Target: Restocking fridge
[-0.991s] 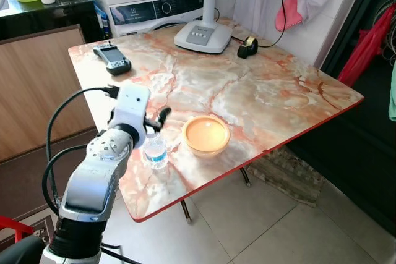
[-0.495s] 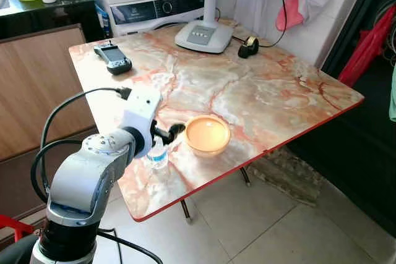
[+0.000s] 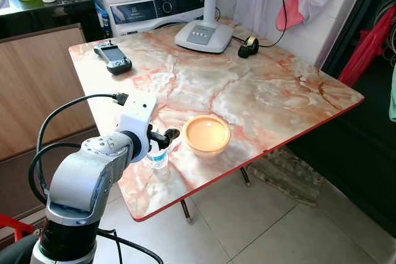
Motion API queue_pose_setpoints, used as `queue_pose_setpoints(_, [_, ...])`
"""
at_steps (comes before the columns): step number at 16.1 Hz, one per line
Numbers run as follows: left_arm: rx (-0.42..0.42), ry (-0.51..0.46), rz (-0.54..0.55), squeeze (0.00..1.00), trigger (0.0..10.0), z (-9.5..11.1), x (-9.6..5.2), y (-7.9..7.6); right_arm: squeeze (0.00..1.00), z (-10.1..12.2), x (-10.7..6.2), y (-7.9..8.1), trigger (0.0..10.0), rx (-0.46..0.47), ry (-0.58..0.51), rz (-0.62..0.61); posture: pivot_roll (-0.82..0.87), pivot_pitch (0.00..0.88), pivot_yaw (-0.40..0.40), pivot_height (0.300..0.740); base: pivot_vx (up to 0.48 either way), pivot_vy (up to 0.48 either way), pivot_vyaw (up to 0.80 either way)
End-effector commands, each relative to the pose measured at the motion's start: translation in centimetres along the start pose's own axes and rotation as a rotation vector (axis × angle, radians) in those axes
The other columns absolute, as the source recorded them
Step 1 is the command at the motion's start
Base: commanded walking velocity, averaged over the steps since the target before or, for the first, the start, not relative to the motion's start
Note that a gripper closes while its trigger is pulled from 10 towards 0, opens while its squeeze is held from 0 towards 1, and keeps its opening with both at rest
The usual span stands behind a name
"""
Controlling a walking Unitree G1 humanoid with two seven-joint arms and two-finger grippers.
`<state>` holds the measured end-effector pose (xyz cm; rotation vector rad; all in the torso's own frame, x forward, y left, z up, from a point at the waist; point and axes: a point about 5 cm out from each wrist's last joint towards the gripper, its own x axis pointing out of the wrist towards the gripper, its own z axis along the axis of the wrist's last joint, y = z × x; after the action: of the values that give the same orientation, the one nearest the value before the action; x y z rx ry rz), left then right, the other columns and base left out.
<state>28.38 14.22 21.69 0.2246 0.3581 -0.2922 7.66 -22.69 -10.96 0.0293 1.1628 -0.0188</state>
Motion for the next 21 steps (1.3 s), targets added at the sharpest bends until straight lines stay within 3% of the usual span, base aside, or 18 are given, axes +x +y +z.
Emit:
queue_pose_setpoints(1, [-0.004, 0.022, 0.021, 0.00, 10.0, -0.4, 0.1, 0.3, 0.00, -0.3, -0.1, -0.4, 10.0, -0.013, 0.016, -0.006, 0.22, 0.008, -0.072, 0.740, 0.000, 0.000, 0.00])
queue_pose_setpoints(10, [-0.044, 0.042, 0.070, 0.00, 10.0, -1.7, 0.7, 0.7, 0.00, -0.4, -0.2, -0.7, 10.0, -0.021, 0.019, -0.010, 0.22, 0.012, -0.081, 0.740, 0.000, 0.000, 0.00])
queue_pose_setpoints(11, [-0.047, 0.039, 0.079, 0.00, 9.1, -1.8, 0.8, 0.8, 0.00, -0.3, -0.2, -0.7, 10.0, -0.023, 0.019, -0.010, 0.21, 0.011, -0.082, 0.740, 0.000, 0.000, 0.00])
queue_pose_setpoints(13, [-0.046, 0.018, 0.076, 0.00, 8.7, -1.6, 0.8, 0.7, 0.00, -0.3, -0.2, -0.7, 10.0, -0.024, 0.018, -0.009, 0.21, 0.011, -0.083, 0.740, 0.000, 0.000, 0.00])
queue_pose_setpoints(14, [-0.048, 0.013, 0.074, 0.00, 10.0, -1.5, 0.9, 0.6, 0.00, -0.3, -0.2, -0.7, 10.0, -0.025, 0.018, -0.009, 0.21, 0.011, -0.083, 0.740, 0.000, 0.000, 0.00])
queue_pose_setpoints(17, [-0.054, 0.004, 0.072, 0.00, 10.0, -1.7, 1.3, 0.6, 0.00, -0.4, -0.3, -0.8, 10.0, -0.027, 0.020, -0.008, 0.21, 0.009, -0.085, 0.740, 0.000, 0.000, 0.00])
queue_pose_setpoints(18, [-0.054, 0.005, 0.075, 0.00, 7.4, -1.8, 1.4, 0.6, 0.00, -0.4, -0.3, -0.8, 10.0, -0.028, 0.020, -0.008, 0.21, 0.009, -0.085, 0.740, 0.000, 0.000, 0.00])
queue_pose_setpoints(19, [-0.056, 0.006, 0.076, 0.00, 1.1, -1.8, 1.4, 0.6, 0.00, -0.4, -0.3, -0.8, 10.0, -0.027, 0.020, -0.009, 0.21, 0.007, -0.084, 0.740, 0.000, 0.000, 0.00])
queue_pose_setpoints(20, [-0.056, 0.006, 0.076, 0.00, 0.0, -1.8, 1.5, 0.6, 0.00, -0.4, -0.3, -0.8, 10.0, -0.026, 0.020, -0.009, 0.21, 0.007, -0.084, 0.740, 0.000, 0.000, 0.00])
queue_pose_setpoints(21, [-0.055, 0.006, 0.075, 0.00, 0.0, -1.8, 1.5, 0.6, 0.00, -0.4, -0.3, -0.8, 10.0, -0.026, 0.020, -0.009, 0.21, 0.007, -0.084, 0.740, 0.000, 0.000, 0.00])
